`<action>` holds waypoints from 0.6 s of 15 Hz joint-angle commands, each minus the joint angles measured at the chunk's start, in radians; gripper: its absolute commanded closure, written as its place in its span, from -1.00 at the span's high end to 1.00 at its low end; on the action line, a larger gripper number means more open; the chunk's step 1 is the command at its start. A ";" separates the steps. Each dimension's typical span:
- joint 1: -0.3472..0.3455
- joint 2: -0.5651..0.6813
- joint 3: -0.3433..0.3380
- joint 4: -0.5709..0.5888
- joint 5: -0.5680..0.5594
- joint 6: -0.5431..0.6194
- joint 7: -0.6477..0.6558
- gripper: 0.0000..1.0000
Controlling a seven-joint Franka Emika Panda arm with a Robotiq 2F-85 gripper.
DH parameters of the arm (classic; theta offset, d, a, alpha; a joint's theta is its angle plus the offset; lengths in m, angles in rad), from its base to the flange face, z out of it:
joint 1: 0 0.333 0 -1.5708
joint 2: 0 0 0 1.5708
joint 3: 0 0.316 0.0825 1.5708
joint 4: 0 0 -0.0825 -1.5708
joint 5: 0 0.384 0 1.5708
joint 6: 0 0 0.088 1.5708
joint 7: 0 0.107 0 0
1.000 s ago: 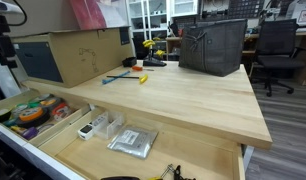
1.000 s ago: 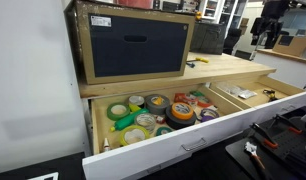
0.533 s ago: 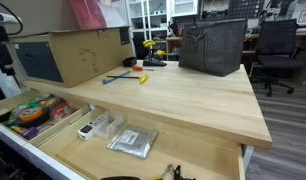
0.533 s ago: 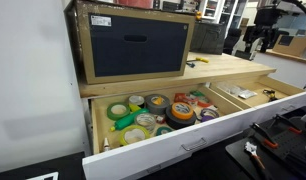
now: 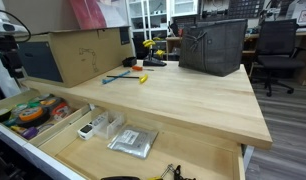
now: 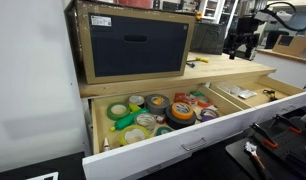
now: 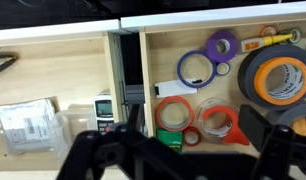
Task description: Remove the orange tape from the drawer
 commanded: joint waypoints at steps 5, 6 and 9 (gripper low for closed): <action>0.061 0.381 0.004 0.344 -0.104 -0.044 0.018 1.00; 0.076 0.414 0.003 0.371 -0.124 -0.045 0.017 1.00; 0.129 0.477 -0.002 0.399 -0.231 -0.006 0.038 1.00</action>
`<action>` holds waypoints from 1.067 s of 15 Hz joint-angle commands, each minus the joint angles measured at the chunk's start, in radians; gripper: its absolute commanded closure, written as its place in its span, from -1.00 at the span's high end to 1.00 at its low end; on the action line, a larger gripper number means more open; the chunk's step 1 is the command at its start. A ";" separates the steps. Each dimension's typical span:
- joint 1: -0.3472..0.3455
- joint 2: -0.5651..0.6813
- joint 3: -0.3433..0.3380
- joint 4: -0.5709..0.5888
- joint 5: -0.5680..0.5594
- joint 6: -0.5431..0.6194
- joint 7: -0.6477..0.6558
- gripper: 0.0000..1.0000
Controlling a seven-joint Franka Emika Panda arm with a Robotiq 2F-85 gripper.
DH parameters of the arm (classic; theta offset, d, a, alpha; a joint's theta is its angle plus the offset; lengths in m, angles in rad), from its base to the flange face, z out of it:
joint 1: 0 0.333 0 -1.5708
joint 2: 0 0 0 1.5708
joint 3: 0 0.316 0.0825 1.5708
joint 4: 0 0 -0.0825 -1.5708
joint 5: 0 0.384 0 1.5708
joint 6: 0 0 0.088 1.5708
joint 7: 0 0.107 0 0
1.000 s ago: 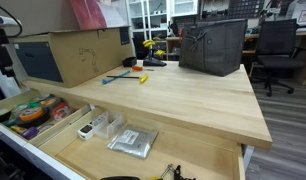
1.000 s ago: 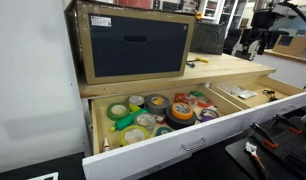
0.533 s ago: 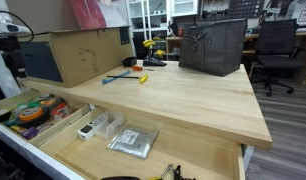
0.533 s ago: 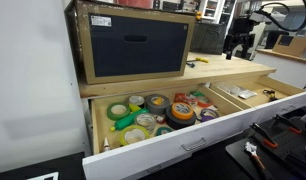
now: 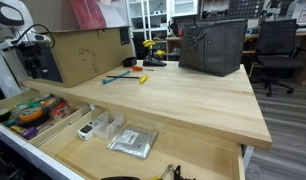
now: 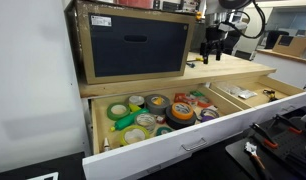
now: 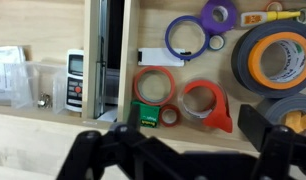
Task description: Remove the orange tape from the drawer
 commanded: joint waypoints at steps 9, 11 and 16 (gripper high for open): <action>0.150 0.121 -0.017 0.007 -0.169 0.085 0.164 1.00; 0.146 0.134 -0.014 0.013 -0.131 0.059 0.126 1.00; 0.145 0.138 -0.014 0.022 -0.067 -0.003 0.028 1.00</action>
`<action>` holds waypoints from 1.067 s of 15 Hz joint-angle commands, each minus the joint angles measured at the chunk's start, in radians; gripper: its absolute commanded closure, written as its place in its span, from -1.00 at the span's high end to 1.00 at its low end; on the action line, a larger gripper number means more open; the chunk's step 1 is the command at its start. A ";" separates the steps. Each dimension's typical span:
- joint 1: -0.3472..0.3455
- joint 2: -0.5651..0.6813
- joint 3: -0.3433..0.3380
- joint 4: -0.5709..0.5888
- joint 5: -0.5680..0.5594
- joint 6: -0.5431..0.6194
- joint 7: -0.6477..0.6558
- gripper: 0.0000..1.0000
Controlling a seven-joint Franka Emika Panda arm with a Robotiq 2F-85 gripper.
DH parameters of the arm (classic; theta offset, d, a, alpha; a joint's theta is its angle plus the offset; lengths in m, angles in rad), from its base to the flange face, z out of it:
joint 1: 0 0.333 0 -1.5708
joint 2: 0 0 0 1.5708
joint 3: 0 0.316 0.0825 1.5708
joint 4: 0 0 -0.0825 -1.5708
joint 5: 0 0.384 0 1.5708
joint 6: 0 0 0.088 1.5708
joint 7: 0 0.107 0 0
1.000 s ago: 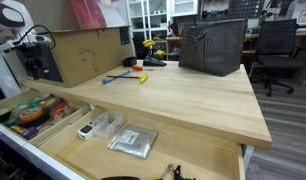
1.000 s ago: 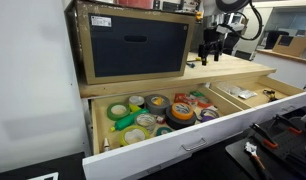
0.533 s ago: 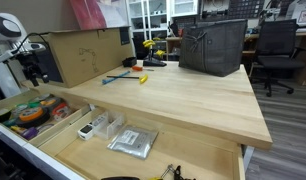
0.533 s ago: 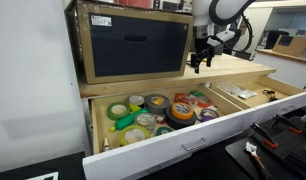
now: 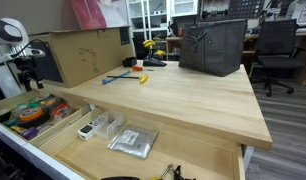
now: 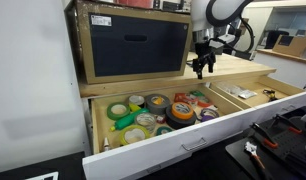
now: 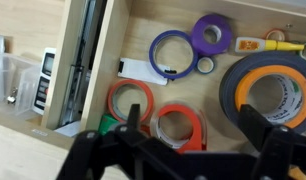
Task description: Remove the orange tape from the drawer
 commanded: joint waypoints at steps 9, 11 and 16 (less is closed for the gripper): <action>0.006 -0.008 -0.009 0.003 0.018 -0.019 -0.027 1.00; 0.013 -0.025 -0.010 -0.041 0.002 0.053 0.010 1.00; 0.013 -0.030 -0.017 -0.203 0.004 0.376 0.092 1.00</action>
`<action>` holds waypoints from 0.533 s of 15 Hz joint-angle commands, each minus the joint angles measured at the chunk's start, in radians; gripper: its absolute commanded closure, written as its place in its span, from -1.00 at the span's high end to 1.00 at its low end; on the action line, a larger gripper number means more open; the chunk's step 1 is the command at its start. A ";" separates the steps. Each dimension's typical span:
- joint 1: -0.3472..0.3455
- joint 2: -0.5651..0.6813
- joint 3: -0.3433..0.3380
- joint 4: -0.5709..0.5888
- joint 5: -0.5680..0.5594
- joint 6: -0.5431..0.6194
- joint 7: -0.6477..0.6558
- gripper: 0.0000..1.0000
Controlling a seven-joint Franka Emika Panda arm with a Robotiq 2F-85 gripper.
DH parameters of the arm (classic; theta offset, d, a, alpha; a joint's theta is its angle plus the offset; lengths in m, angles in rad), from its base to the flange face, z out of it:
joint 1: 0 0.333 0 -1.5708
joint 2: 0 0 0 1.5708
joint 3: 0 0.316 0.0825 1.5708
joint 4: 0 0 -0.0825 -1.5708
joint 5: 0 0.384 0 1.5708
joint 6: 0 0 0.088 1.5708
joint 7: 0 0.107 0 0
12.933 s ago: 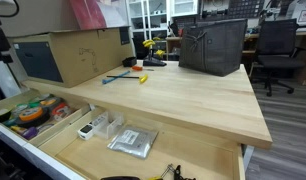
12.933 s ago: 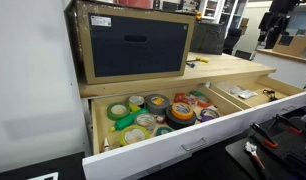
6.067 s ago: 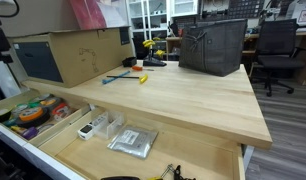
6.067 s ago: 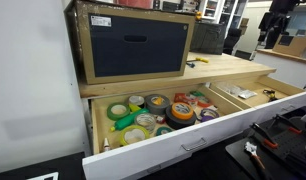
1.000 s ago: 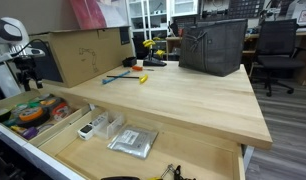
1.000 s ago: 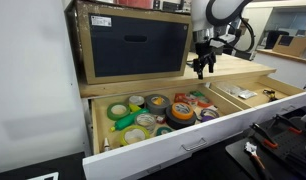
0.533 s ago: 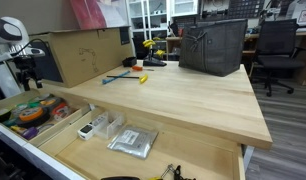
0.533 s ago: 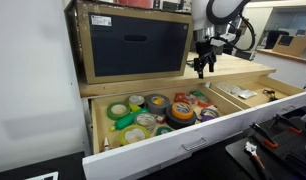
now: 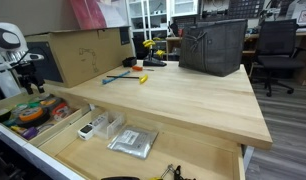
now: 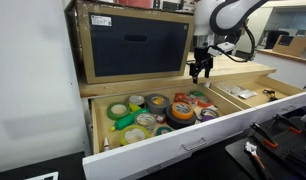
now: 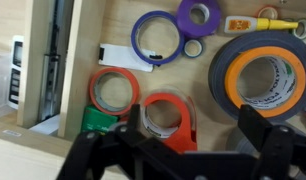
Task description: Remove the orange tape from the drawer
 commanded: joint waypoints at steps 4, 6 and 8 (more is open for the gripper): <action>0.003 0.004 -0.027 -0.180 0.013 0.375 -0.016 1.00; -0.001 0.018 -0.026 -0.198 0.033 0.440 -0.061 1.00; 0.000 0.057 -0.029 -0.188 0.043 0.484 -0.093 1.00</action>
